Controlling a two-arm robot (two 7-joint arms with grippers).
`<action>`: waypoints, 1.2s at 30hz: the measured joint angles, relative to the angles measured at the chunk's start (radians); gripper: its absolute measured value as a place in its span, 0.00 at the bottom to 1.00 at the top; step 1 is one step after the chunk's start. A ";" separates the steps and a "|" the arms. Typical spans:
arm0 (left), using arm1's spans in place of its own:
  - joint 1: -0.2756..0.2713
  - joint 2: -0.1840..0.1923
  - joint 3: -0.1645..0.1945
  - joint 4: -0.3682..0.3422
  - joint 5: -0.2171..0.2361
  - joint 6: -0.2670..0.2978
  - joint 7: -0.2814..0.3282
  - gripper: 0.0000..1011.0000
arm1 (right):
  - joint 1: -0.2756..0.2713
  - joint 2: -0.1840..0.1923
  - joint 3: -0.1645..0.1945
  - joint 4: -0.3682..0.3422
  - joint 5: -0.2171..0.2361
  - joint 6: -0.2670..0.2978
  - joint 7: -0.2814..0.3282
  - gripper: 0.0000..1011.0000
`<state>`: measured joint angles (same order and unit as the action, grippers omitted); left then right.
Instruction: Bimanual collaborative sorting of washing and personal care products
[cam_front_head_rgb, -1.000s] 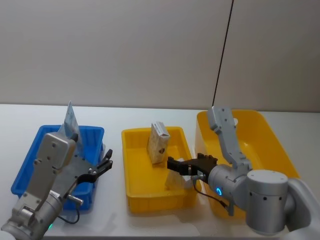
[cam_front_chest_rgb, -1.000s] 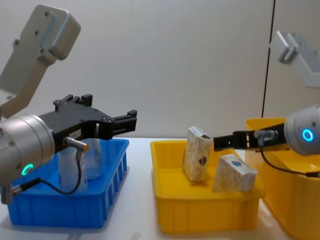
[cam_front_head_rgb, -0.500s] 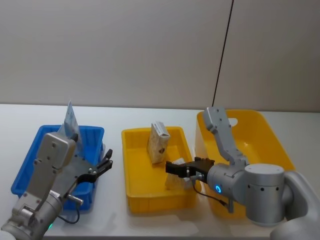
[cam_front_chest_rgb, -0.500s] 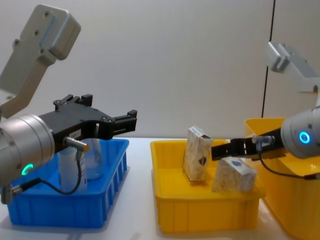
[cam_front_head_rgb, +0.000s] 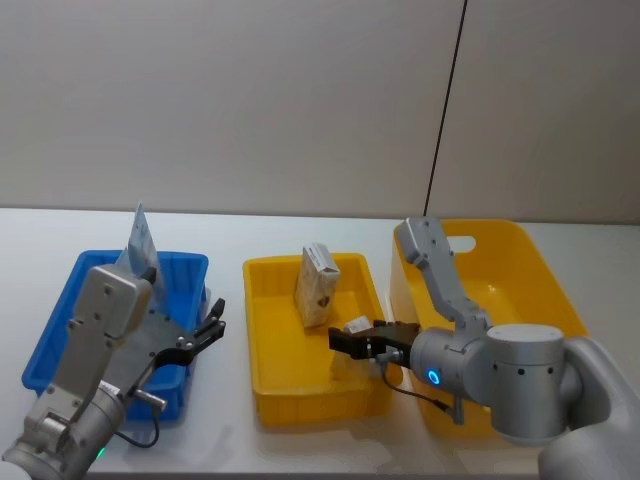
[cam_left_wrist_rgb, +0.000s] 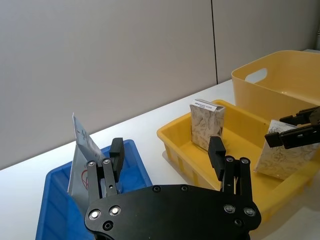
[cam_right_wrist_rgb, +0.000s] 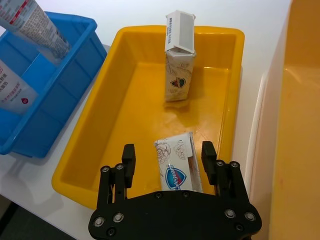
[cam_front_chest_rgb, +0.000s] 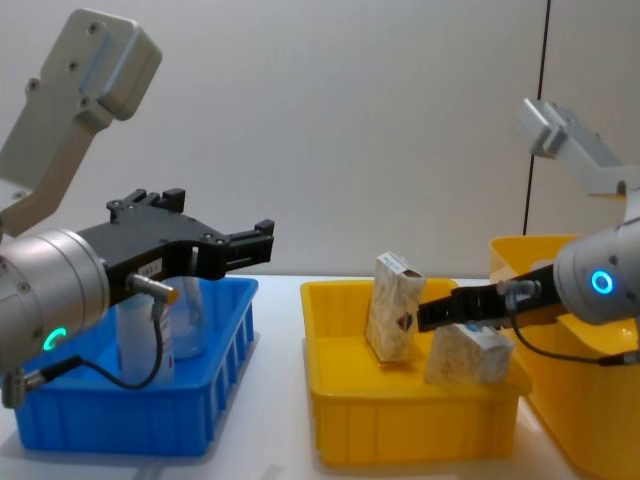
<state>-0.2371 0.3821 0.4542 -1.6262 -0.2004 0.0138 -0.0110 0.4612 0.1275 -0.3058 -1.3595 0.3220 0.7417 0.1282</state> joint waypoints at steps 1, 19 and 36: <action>0.000 0.000 0.000 0.000 0.000 0.000 0.000 0.99 | 0.002 0.000 -0.001 0.003 0.000 0.000 0.003 0.81; 0.000 0.000 0.000 0.000 0.000 0.000 0.000 0.99 | 0.034 -0.005 -0.010 0.048 -0.022 0.043 0.012 0.28; 0.000 0.000 0.000 0.000 0.000 0.000 0.000 0.99 | 0.023 0.008 -0.013 -0.017 -0.069 -0.009 -0.009 0.22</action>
<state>-0.2372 0.3821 0.4542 -1.6262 -0.2004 0.0138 -0.0109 0.4845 0.1357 -0.3186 -1.3766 0.2529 0.7326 0.1190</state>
